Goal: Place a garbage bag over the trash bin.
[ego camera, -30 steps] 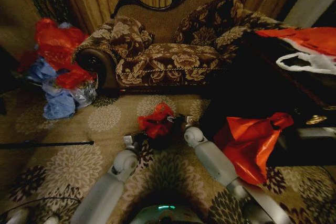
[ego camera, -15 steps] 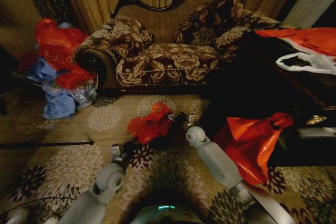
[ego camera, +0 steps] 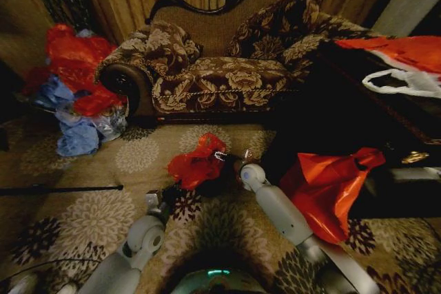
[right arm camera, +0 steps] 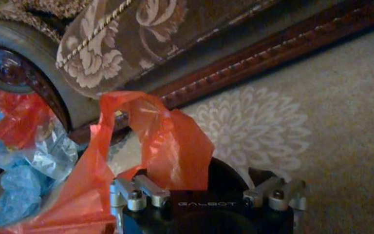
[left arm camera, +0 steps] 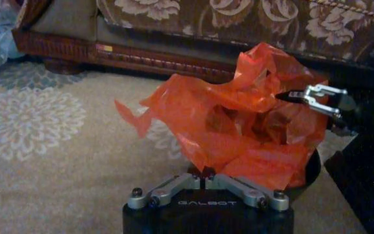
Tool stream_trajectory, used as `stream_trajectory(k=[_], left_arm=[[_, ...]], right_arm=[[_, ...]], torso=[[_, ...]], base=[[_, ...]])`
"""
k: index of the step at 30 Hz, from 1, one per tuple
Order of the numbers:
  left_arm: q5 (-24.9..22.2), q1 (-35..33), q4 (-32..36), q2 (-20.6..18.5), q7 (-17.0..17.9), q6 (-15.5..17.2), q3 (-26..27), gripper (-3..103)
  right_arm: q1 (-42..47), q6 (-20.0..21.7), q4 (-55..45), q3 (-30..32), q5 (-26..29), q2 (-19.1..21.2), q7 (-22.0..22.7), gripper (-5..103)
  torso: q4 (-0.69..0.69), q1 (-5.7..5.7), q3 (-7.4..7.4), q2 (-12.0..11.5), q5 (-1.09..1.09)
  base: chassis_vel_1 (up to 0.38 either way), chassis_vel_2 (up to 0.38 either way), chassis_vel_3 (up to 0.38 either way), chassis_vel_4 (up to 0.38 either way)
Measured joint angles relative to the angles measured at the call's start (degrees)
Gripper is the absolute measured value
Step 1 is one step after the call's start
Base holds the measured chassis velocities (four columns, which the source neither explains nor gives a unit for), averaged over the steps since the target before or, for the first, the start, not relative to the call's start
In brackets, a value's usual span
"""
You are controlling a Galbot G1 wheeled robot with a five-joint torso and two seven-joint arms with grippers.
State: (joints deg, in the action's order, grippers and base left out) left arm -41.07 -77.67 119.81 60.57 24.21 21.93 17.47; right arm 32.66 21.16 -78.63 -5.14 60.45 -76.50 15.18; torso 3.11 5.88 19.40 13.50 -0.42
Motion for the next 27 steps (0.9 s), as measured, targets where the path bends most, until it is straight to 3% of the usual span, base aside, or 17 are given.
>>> stream_trajectory(k=[1, 4, 5, 6, 9, 11, 12, 15, 18, 20, 21, 24, 27], left_arm=[[0.2, -0.1, 0.0, 0.0, -0.1, -0.1, 0.1, 0], [0.5, -0.3, 0.0, 0.3, -0.2, -0.3, 0.1, 0], [0.6, -0.4, -0.1, 0.6, -0.2, -0.4, 0.1, 0], [0.6, -0.4, -0.1, 0.6, -0.2, -0.4, 0.1, 0], [0.8, -0.5, -0.1, 1.0, -0.2, -0.5, 0.1, 0], [0.8, -0.6, -0.1, 1.0, -0.2, -0.5, 0.2, 0], [0.8, -0.7, 0.1, 1.0, -0.2, -0.5, 0.3, 0], [0.8, -0.9, 0.4, 0.9, -0.2, -0.5, 0.6, 0], [0.8, -1.6, 1.1, 0.9, -0.1, -0.5, 1.2, 0], [0.8, -1.9, 1.4, 0.8, -0.1, -0.5, 1.4, 0], [0.8, -2.2, 1.7, 0.8, 0.0, -0.5, 1.6, 0], [0.8, -2.7, 2.1, 0.8, 0.0, -0.5, 1.8, 0], [0.8, -2.7, 2.2, 0.8, 0.0, -0.5, 1.9, 0]], right_arm=[[-0.1, -0.1, 0.0, -0.2, 0.0, 0.1, -0.2, 88], [-0.1, -0.2, -0.4, -0.6, -0.2, 0.6, -0.2, 88], [0.0, -0.3, -0.9, -0.8, -0.2, 1.0, -0.2, 79], [0.0, -0.3, -0.9, -0.8, -0.2, 1.0, -0.2, 79], [1.0, -0.4, -2.2, -0.9, -0.4, 2.5, -1.0, 66], [1.3, -0.4, -2.4, -0.8, -0.6, 2.9, -1.7, 66], [1.7, -0.4, -2.8, -0.5, -0.8, 3.4, -2.6, 58], [2.3, -0.3, -3.5, 0.1, -0.9, 4.1, -3.7, 58], [3.0, -0.1, -4.0, 1.0, -0.8, 5.0, -4.7, 42], [3.1, -0.1, -4.0, 1.3, -0.8, 5.1, -4.7, 42], [3.1, -0.1, -4.0, 1.6, -0.8, 5.1, -4.8, 35], [3.2, -0.2, -4.0, 1.8, -0.7, 5.1, -4.9, 26], [3.2, -0.4, -3.8, 1.9, -0.7, 4.9, -4.9, 26]], torso=[[0.00, 0.00, 0.00, 0.0, 0.00], [0.00, 0.00, 0.00, 0.0, 0.01], [0.00, 0.00, 0.00, 0.0, 0.00], [0.00, 0.00, 0.00, 0.0, 0.00], [0.01, 0.00, 0.00, 0.0, 0.01], [0.01, 0.00, 0.00, 0.0, 0.01], [0.00, 0.00, 0.00, 0.0, 0.01], [0.00, 0.00, 0.00, 0.0, 0.00], [0.01, 0.00, 0.00, 0.0, 0.01], [0.01, 0.00, 0.00, 0.0, 0.01], [0.00, 0.00, 0.00, 0.0, 0.01], [0.00, 0.00, 0.00, 0.0, 0.01], [0.00, 0.00, 0.00, 0.0, 0.01]], base=[[0.000, 0.000, 0.000, 0.000], [0.000, 0.000, 0.000, 0.000], [0.000, 0.000, 0.000, 0.000], [0.000, 0.000, 0.000, 0.000], [0.000, 0.000, 0.000, 0.000], [0.000, 0.000, 0.000, 0.000], [0.000, 0.000, 0.000, 0.000], [0.000, 0.000, 0.000, 0.000], [0.000, 0.000, 0.000, 0.000], [0.000, 0.000, 0.000, 0.000], [0.000, 0.000, 0.000, 0.000], [0.000, 0.000, 0.000, 0.000], [0.000, 0.000, 0.000, 0.000]])
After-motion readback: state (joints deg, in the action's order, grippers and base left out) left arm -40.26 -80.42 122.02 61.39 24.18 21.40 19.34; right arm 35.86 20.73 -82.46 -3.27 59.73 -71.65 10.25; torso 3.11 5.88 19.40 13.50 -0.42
